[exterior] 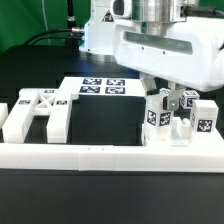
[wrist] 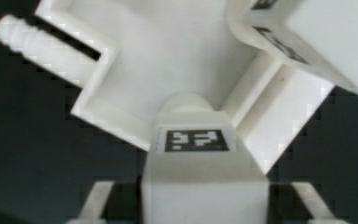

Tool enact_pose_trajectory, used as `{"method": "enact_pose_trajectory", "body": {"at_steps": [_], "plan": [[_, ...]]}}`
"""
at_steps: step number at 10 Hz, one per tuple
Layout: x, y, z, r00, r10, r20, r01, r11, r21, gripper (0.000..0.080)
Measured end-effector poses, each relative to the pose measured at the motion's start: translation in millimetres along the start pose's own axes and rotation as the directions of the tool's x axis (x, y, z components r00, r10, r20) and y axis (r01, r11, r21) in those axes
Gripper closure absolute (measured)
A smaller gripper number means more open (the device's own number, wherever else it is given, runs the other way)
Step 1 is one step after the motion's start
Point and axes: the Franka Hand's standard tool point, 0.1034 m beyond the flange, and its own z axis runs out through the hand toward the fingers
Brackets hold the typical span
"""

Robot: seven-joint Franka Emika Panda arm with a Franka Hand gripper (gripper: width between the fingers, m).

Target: Assemble chair

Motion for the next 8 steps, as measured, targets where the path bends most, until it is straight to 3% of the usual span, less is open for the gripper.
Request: {"method": "enact_pose_trajectory", "body": {"at_steps": [2,4,5,6,7,8], "plan": [[-0.9,-0.4,0.2,0.998,0.056,0.002,-0.056,0.998,0.001,0.0512],[-0.7,0.2,0.4,0.999,-0.048,0.002,0.048,0.999,-0.002,0.0512],[0.2,0.8,0.2,0.989,-0.148,0.005,0.148,0.989,-0.005,0.0302],[0.3,0.9,0.2,0.970,-0.241,0.005,0.241,0.970,-0.005,0.0302],[0.2,1.0,0.5,0.949,-0.314,0.005,0.314,0.949,-0.005,0.0178],[0.2,1.2,0.7,0.934,-0.357,0.005,0.357,0.934,-0.005,0.0159]]}}
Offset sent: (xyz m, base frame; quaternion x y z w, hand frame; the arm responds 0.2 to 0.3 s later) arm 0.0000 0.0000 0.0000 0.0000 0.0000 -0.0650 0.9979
